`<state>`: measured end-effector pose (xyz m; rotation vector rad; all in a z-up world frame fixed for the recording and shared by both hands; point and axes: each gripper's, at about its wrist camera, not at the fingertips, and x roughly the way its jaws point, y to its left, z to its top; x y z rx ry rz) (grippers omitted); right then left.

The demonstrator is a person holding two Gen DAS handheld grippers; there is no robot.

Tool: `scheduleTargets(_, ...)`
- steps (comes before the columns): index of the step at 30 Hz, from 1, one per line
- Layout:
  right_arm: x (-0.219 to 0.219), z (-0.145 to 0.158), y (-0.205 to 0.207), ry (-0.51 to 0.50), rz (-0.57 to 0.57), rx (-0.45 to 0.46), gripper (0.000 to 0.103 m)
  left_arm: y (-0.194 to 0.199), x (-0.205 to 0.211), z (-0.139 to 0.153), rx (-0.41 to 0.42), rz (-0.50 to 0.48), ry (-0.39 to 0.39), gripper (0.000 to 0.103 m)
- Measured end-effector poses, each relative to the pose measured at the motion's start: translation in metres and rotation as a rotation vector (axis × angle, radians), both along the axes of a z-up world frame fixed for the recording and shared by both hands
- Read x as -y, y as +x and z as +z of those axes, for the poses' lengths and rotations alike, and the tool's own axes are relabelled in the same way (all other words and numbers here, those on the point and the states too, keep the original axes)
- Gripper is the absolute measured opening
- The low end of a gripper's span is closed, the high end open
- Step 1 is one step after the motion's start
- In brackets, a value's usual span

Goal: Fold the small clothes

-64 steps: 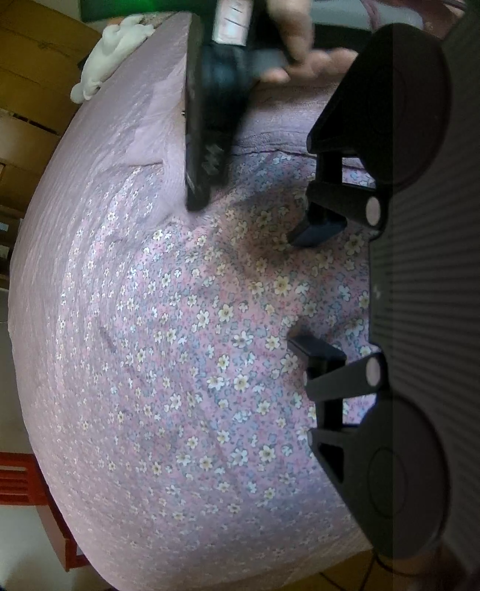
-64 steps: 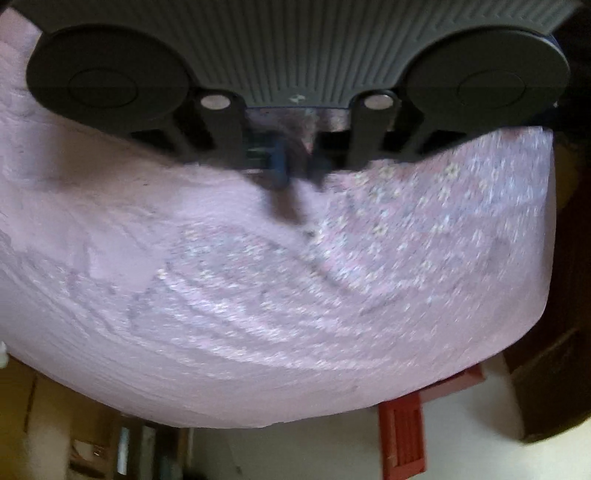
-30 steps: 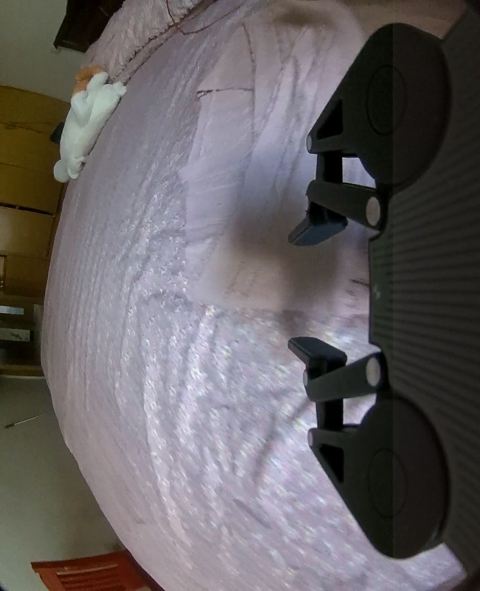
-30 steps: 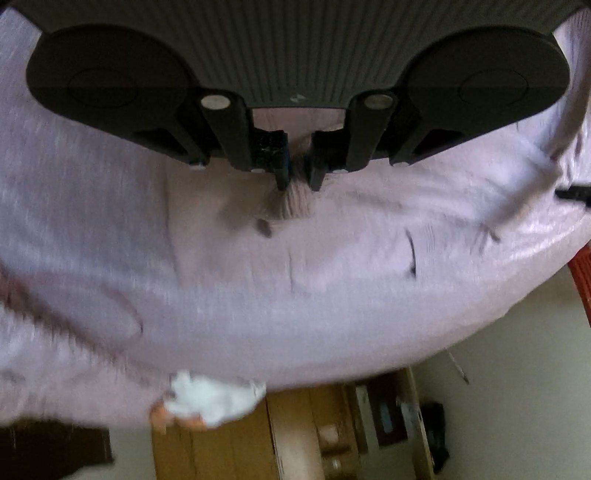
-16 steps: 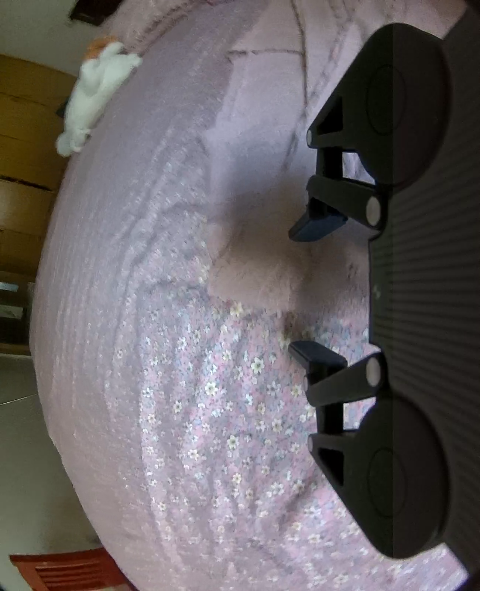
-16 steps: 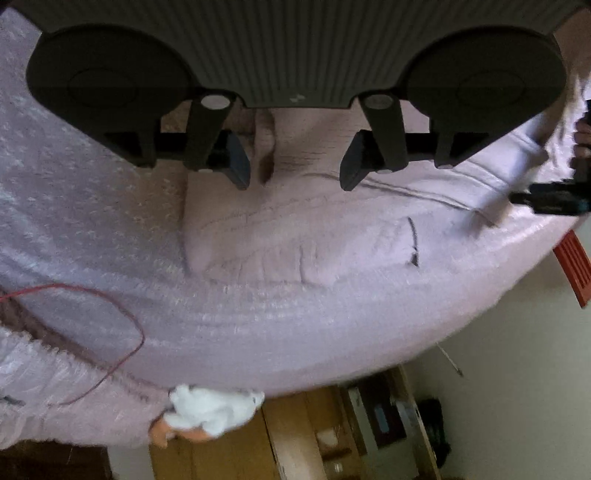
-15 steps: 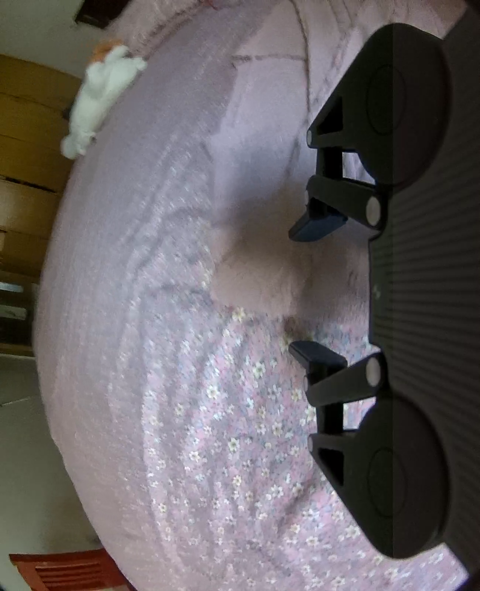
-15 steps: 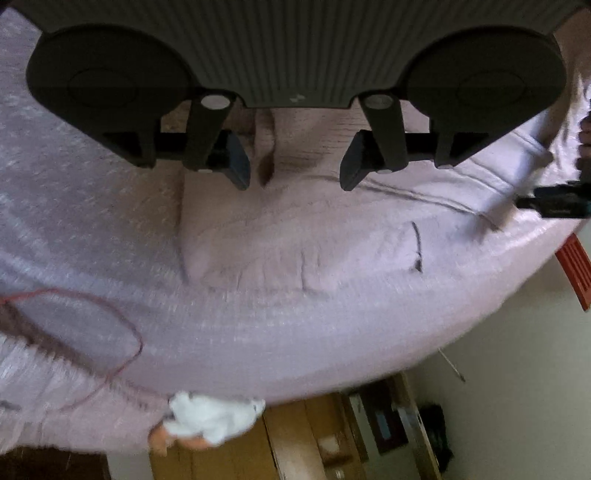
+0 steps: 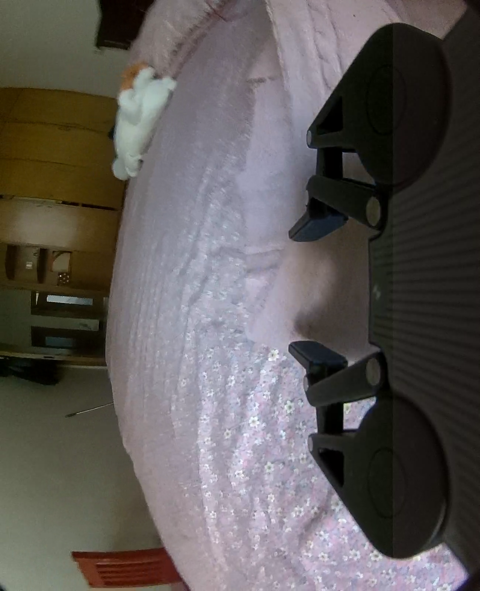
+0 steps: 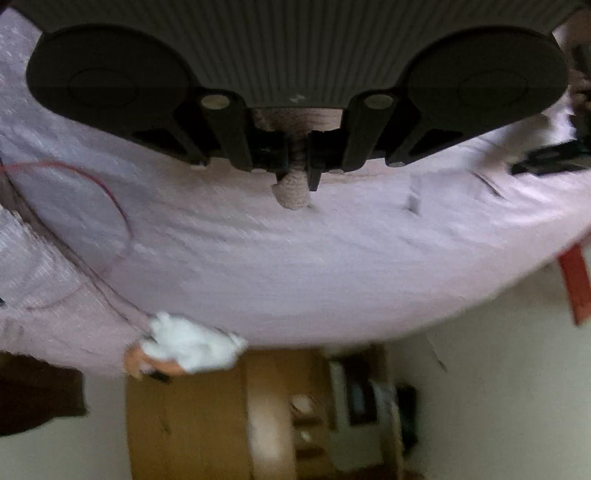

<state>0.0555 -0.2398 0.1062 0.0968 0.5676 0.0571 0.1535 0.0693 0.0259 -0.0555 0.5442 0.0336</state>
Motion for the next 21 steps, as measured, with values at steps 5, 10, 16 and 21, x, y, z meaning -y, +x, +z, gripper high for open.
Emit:
scheduleTargets(5,0.008,-0.068,0.026,-0.036,-0.060,-0.186,0.009,0.012,0.003,-0.018,-0.043,0.029,0.021,0.063)
scheduleTargets(10,0.021,-0.087,0.025,0.049,-0.098,-0.177,0.014,0.017,-0.004,-0.016,-0.067,0.025,0.017,0.064)
scheduleTargets(16,0.036,-0.059,0.002,0.079,-0.147,-0.123,0.042,-0.002,-0.013,0.004,-0.087,0.013,0.020,0.062)
scheduleTargets(21,0.035,-0.028,-0.035,0.085,-0.098,-0.070,0.051,-0.033,-0.020,0.029,-0.078,-0.019,0.032,0.062)
